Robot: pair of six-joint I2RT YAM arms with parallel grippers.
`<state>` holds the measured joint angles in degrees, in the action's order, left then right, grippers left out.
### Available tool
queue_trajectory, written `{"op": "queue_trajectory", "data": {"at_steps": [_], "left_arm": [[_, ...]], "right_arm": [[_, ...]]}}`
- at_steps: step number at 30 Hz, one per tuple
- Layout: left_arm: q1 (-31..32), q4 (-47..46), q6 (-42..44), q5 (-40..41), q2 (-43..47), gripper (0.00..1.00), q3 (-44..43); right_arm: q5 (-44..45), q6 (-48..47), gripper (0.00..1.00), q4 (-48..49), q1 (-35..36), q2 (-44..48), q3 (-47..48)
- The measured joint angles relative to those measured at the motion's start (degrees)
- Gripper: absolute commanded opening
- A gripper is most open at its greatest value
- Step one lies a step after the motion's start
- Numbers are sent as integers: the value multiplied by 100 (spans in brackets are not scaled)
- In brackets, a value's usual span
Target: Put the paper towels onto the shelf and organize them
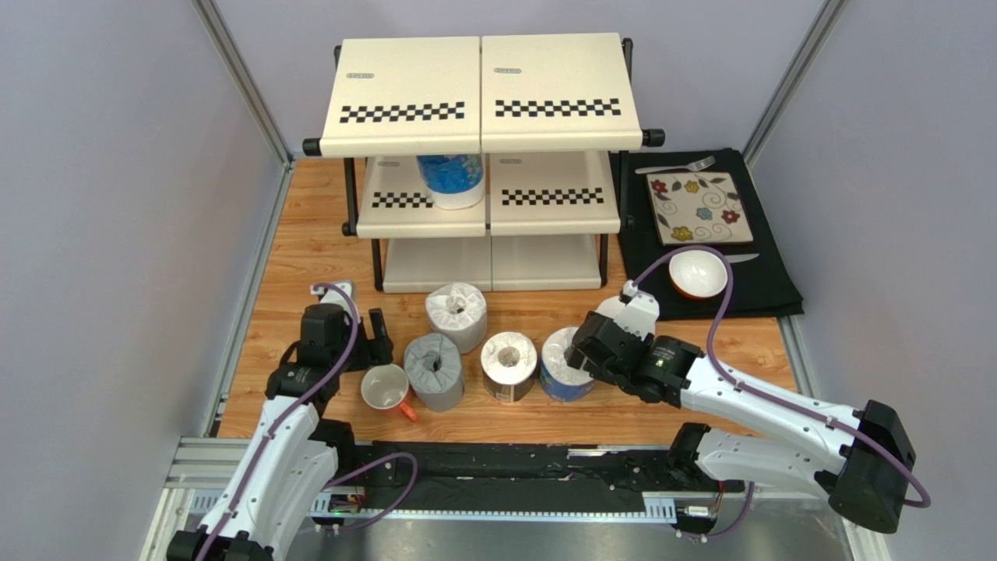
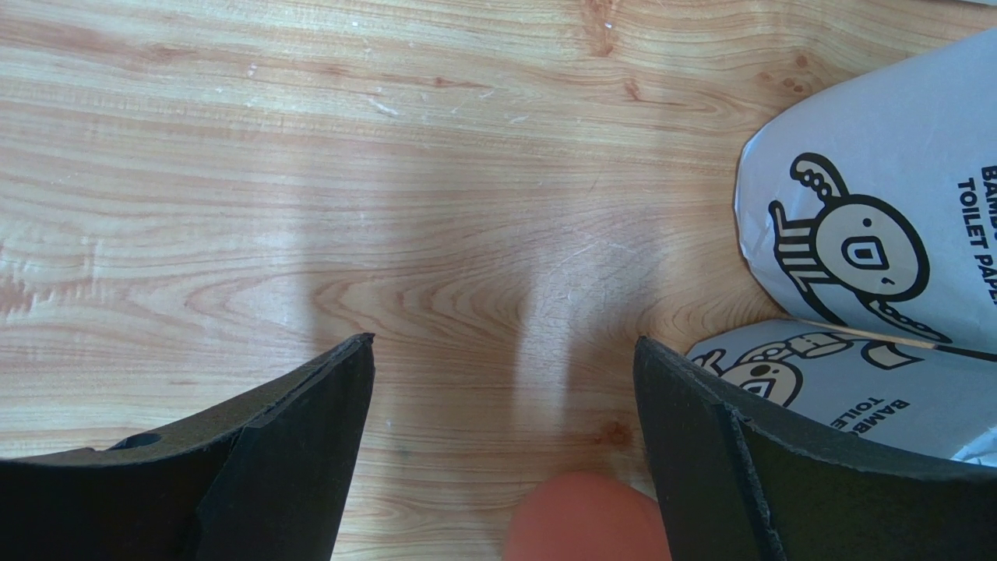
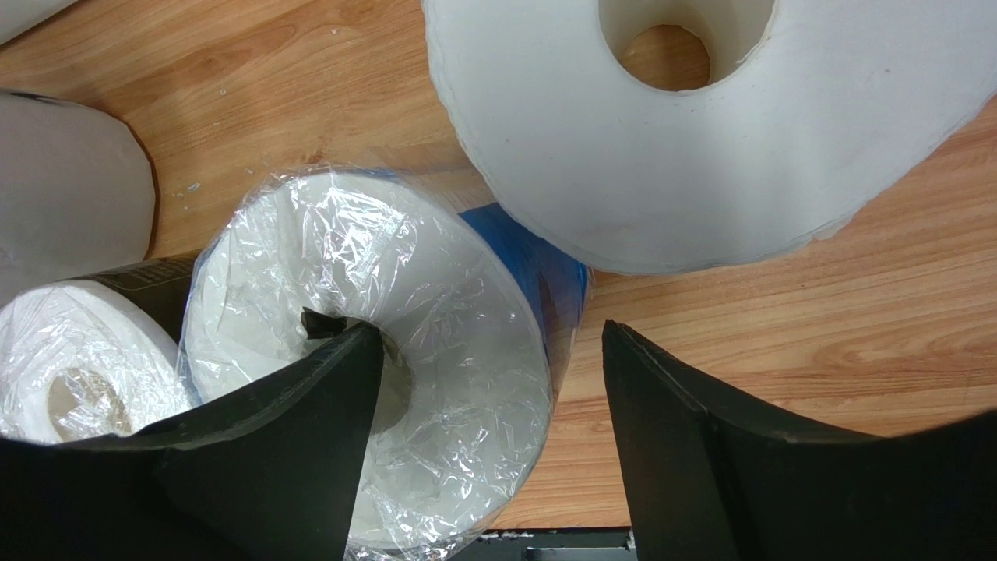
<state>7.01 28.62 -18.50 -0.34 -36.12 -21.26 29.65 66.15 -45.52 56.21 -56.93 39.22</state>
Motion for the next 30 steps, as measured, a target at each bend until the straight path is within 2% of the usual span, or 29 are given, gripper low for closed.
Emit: {"op": "queue_trajectory", "data": {"at_steps": [12, 18, 25, 30], "left_arm": [[15, 0, 0, 114, 0, 90, 0], [15, 13, 0, 129, 0, 90, 0], [48, 35, 0, 131, 0, 90, 0], [52, 35, 0, 136, 0, 90, 0]], "right_arm": [[0, -22, 59, 208, 0, -107, -68], [0, -72, 49, 258, 2, -160, -70], [22, -149, 32, 225, 2, -98, -70], [37, -203, 30, 68, 2, 118, -70]]}}
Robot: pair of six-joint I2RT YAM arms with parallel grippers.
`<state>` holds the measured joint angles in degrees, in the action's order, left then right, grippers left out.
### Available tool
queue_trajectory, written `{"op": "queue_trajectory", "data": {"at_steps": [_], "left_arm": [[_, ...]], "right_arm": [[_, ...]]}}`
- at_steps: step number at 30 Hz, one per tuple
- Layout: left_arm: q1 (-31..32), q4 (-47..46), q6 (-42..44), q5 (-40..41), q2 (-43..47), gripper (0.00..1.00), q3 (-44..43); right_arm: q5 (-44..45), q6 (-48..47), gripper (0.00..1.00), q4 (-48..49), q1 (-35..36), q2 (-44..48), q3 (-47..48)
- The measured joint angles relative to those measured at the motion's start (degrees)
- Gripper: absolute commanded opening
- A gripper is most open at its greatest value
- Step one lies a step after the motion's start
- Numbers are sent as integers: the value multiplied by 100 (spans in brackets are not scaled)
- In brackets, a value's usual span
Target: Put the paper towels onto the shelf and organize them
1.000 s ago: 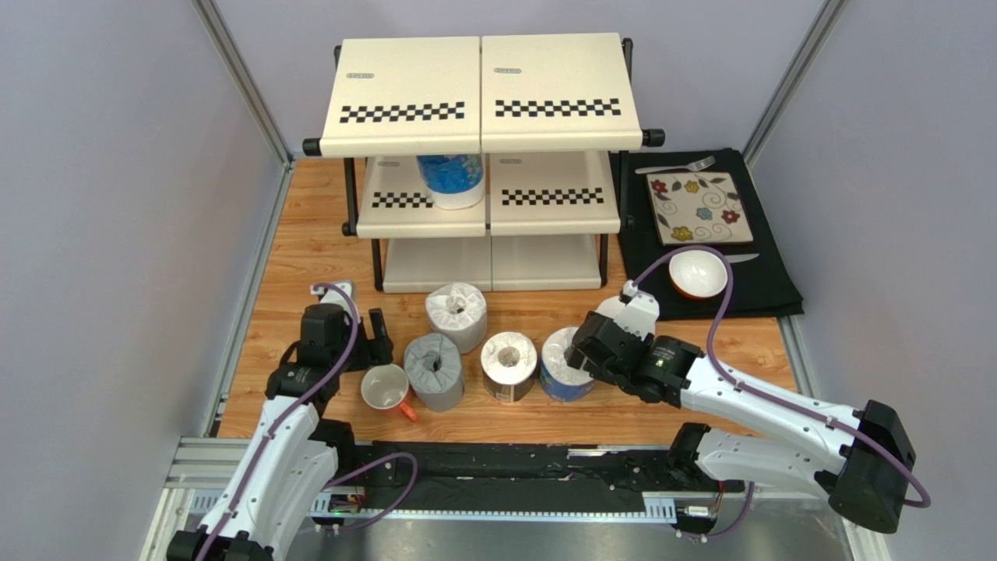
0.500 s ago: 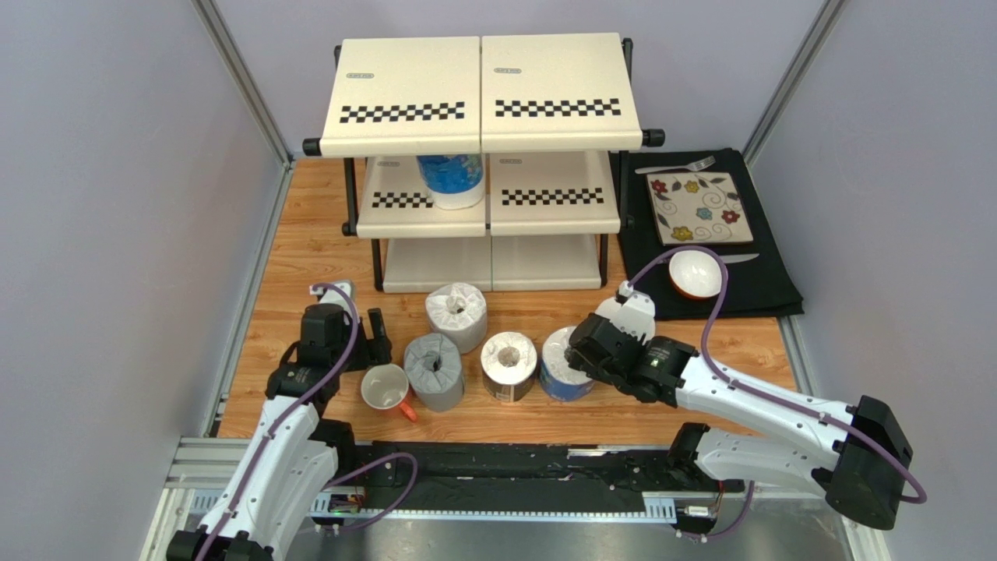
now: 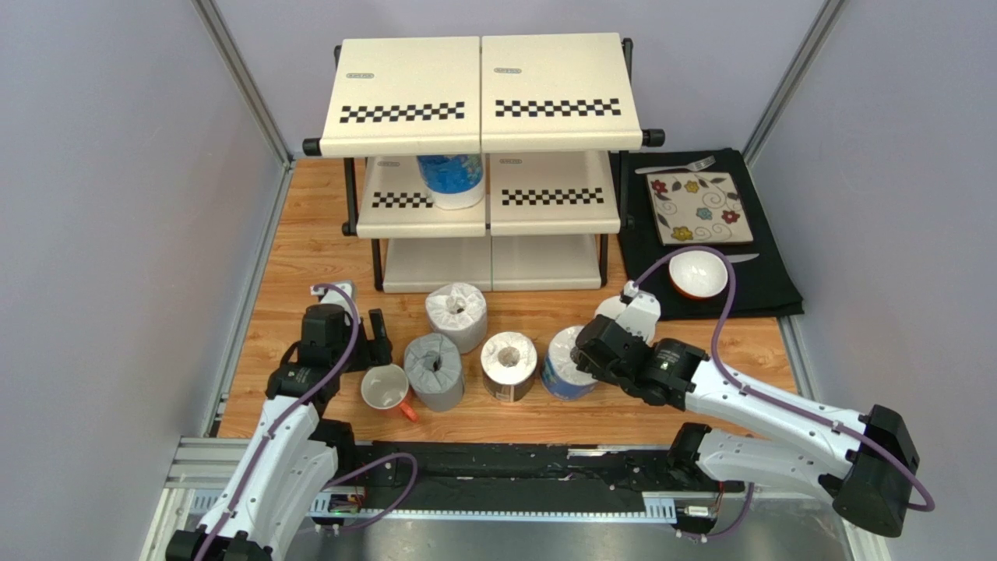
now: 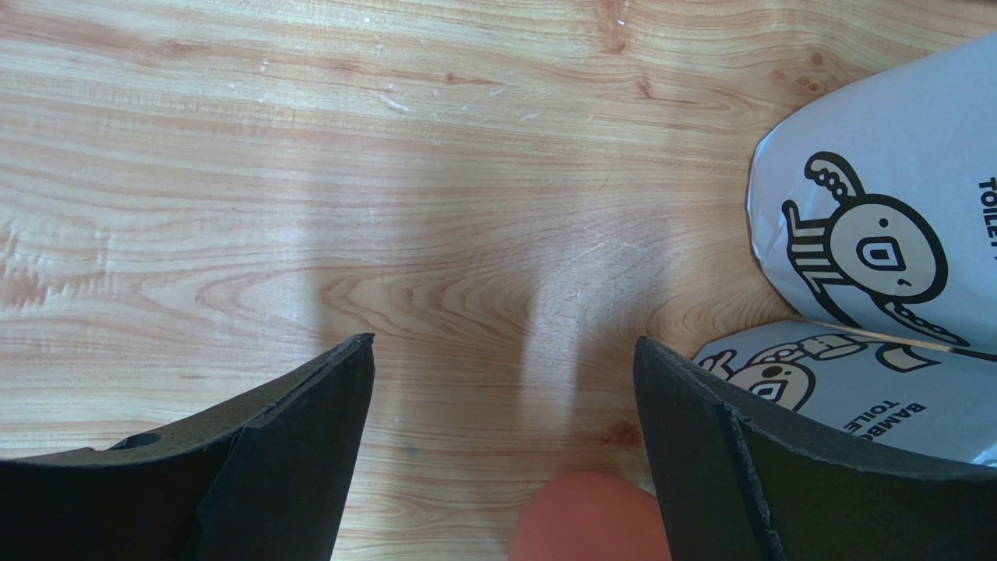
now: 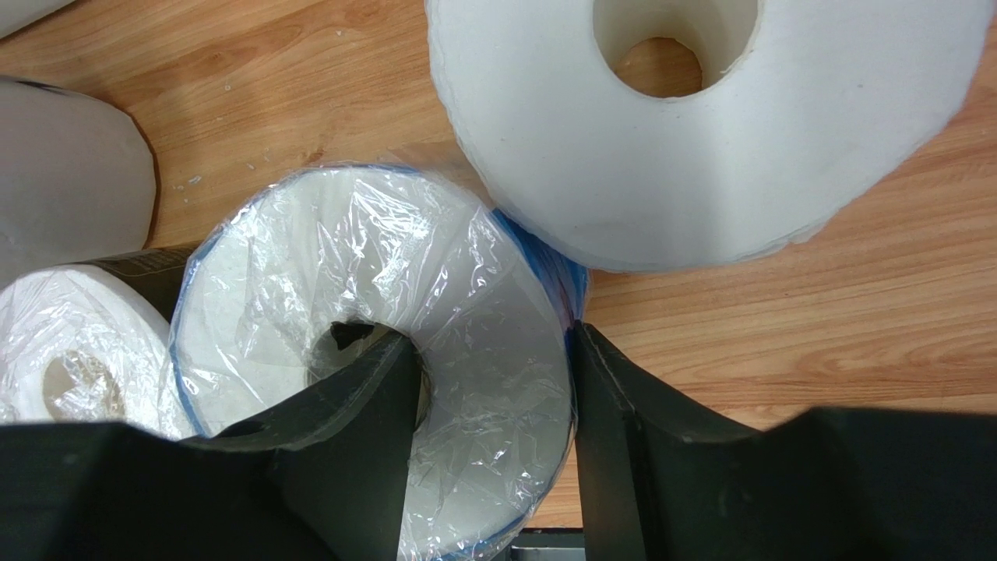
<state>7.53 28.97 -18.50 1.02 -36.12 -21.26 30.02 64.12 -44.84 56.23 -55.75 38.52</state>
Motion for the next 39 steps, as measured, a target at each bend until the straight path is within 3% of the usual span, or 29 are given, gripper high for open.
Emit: {"op": "queue_trajectory", "data": {"at_steps": [7, 19, 31, 39], "left_arm": [[33, 2, 0, 15, 0, 90, 0], [37, 2, 0, 33, -11, 90, 0], [37, 2, 0, 55, -33, 90, 0], [39, -2, 0, 57, -48, 90, 0]], "right_arm": [[144, -225, 27, -404, 0, 361, 313], [820, -1344, 27, -442, 0, 361, 1768], [1305, -3261, 27, 1268, -2, -608, 3042], [844, -4004, 26, 2114, -448, -1416, 3652]]}}
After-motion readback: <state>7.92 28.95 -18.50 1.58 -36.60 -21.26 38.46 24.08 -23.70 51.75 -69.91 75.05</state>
